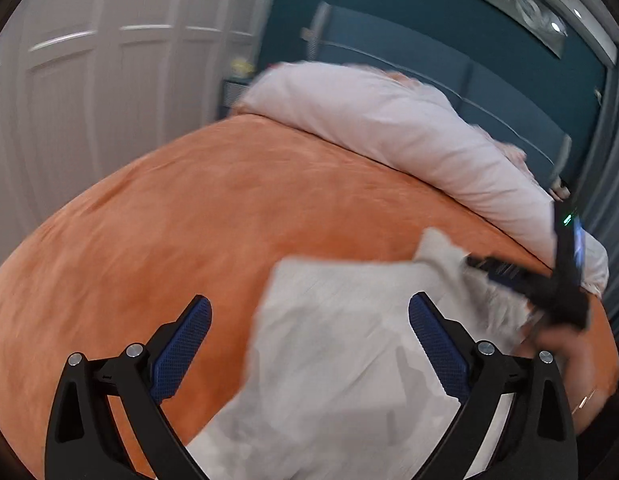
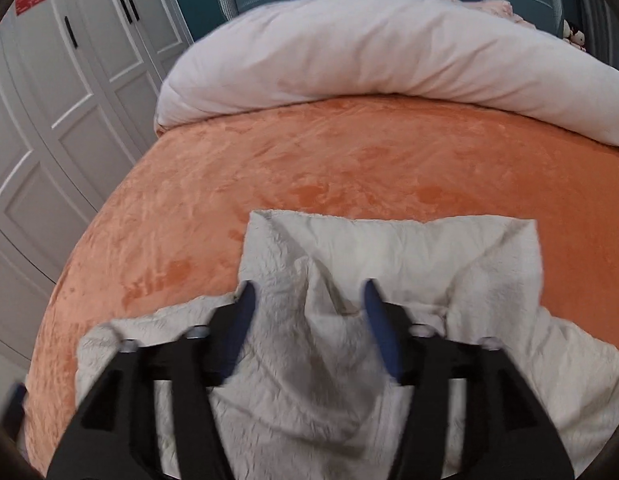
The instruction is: Fold large clothes
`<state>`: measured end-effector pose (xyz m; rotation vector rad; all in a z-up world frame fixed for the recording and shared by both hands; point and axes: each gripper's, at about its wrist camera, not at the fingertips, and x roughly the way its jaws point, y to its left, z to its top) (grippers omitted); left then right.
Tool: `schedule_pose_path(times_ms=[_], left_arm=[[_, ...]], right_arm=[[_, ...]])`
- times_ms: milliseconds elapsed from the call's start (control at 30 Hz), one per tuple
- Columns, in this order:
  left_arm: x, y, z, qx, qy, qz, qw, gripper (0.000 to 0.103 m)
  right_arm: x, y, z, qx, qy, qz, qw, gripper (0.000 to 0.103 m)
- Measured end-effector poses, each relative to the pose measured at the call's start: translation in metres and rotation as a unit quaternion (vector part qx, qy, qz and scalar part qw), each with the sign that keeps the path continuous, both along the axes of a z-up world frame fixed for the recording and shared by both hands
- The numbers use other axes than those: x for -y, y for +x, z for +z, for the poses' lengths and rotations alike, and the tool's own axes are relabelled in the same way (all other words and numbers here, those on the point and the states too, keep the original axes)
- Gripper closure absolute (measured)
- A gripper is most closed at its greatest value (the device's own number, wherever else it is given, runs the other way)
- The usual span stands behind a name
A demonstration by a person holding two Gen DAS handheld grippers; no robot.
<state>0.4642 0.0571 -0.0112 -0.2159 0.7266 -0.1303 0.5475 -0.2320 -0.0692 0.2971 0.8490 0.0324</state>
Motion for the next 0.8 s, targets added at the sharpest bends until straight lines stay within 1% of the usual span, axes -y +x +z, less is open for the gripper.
schedule_pose_path(times_ms=[33,67,100,133,167,200,233,267,300,333,400,467,500,533,567,600,633,667,700,767,800], left_arm=[[0.01,0.017,-0.002,-0.013,-0.001,-0.008,0.9999,0.006],[0.025,0.038,-0.01,-0.032,0.001,-0.016,0.9994,0.006],[0.034,0.05,-0.018,-0.047,0.006,-0.021,0.9987,0.006],[0.047,0.065,-0.035,-0.068,0.026,-0.024,0.9971,0.006],[0.053,0.072,-0.044,-0.077,0.039,-0.025,0.9959,0.007],[0.06,0.077,-0.057,-0.083,0.07,-0.018,0.9939,0.008],[0.066,0.078,-0.071,-0.075,0.109,-0.012,0.9912,0.008],[0.07,0.076,-0.08,-0.065,0.129,-0.013,0.9895,0.005],[0.072,0.073,-0.087,-0.054,0.138,-0.013,0.9888,0.005],[0.07,0.071,-0.089,-0.047,0.135,-0.013,0.9896,0.005],[0.07,0.069,-0.092,-0.037,0.143,-0.009,0.989,0.005],[0.07,0.07,-0.094,-0.041,0.148,-0.007,0.9881,0.005],[0.07,0.07,-0.095,-0.043,0.149,-0.006,0.9879,0.005],[0.069,0.071,-0.096,-0.044,0.149,-0.006,0.9878,0.005],[0.067,0.072,-0.097,-0.046,0.148,-0.005,0.9879,0.005],[0.068,0.073,-0.098,-0.047,0.147,-0.005,0.9879,0.005],[0.067,0.074,-0.098,-0.049,0.148,-0.005,0.9877,0.005],[0.069,0.071,-0.097,-0.048,0.151,-0.004,0.9873,0.005],[0.071,0.069,-0.097,-0.048,0.155,-0.004,0.9868,0.005],[0.072,0.068,-0.097,-0.047,0.16,-0.003,0.986,0.005],[0.073,0.069,-0.097,-0.048,0.162,-0.003,0.9856,0.005]], right_arm=[[-0.004,0.008,-0.005,-0.014,-0.003,0.003,1.0,0.045],[-0.009,0.017,-0.013,-0.033,-0.018,0.008,0.999,0.054],[-0.012,0.022,-0.018,-0.041,-0.028,0.014,0.999,0.061],[-0.015,0.024,-0.02,-0.042,-0.033,0.024,0.998,0.086],[-0.012,0.024,-0.019,-0.031,-0.022,0.029,0.999,0.093],[-0.008,0.023,-0.018,-0.022,-0.016,0.022,0.999,0.095],[-0.001,0.021,-0.017,-0.01,-0.008,0.011,1.0,0.096],[0.013,0.019,-0.022,-0.002,0.02,-0.001,1.0,0.096],[0.02,0.018,-0.028,0.0,0.034,-0.012,0.999,0.096],[0.025,0.018,-0.036,0.0,0.045,-0.021,0.999,0.098],[0.041,0.017,-0.055,0.002,0.107,-0.035,0.994,0.099],[0.053,0.011,-0.055,0.022,0.15,-0.046,0.987,0.098],[0.057,0.004,-0.048,0.04,0.155,-0.055,0.986,0.098],[0.061,-0.005,-0.04,0.058,0.15,-0.072,0.984,0.094],[0.073,-0.023,-0.024,0.095,0.149,-0.102,0.979,0.093],[0.083,-0.034,-0.013,0.113,0.145,-0.12,0.976,0.093],[0.092,-0.043,-0.004,0.116,0.129,-0.135,0.975,0.09],[0.103,-0.05,0.004,0.101,0.093,-0.145,0.98,0.082],[0.108,-0.052,0.006,0.089,0.078,-0.144,0.982,0.078],[0.119,-0.055,0.002,0.049,0.05,-0.141,0.987,0.077],[0.122,-0.055,-0.004,0.031,0.046,-0.137,0.989,0.077]])
